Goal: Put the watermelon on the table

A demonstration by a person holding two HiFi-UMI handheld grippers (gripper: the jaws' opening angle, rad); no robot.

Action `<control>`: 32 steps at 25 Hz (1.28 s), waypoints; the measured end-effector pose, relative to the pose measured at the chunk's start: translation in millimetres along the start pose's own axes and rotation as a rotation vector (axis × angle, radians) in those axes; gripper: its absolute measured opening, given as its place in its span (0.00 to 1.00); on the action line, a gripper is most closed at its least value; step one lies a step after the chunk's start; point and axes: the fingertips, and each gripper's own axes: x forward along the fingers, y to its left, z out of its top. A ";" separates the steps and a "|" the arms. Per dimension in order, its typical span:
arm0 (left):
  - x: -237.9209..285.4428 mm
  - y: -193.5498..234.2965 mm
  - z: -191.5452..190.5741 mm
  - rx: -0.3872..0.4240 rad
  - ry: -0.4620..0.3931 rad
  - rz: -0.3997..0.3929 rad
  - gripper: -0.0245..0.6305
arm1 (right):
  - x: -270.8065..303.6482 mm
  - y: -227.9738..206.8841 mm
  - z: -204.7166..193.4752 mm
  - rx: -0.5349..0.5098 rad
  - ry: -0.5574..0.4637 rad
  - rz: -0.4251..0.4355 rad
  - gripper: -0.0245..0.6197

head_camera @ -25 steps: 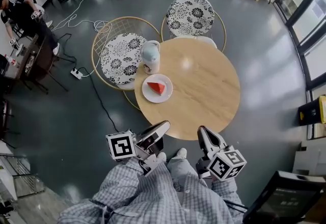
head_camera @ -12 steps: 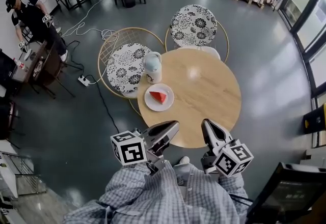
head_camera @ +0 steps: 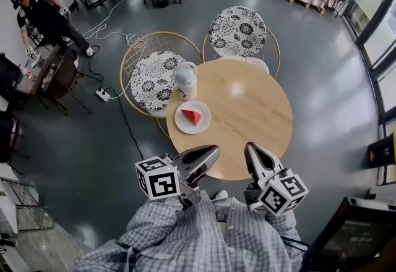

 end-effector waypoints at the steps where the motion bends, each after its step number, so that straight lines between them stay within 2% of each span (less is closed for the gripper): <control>1: 2.2 -1.1 -0.6 0.000 0.003 -0.003 0.05 | -1.4 -1.7 -0.8 0.005 0.002 -0.003 0.05; 9: 12.4 -3.4 -5.3 -0.010 0.023 -0.026 0.05 | -3.5 -11.8 -3.0 0.005 0.022 -0.028 0.05; 32: 20.9 -2.2 -11.7 -0.025 0.067 -0.026 0.05 | -4.5 -15.8 -5.0 0.013 0.032 -0.047 0.05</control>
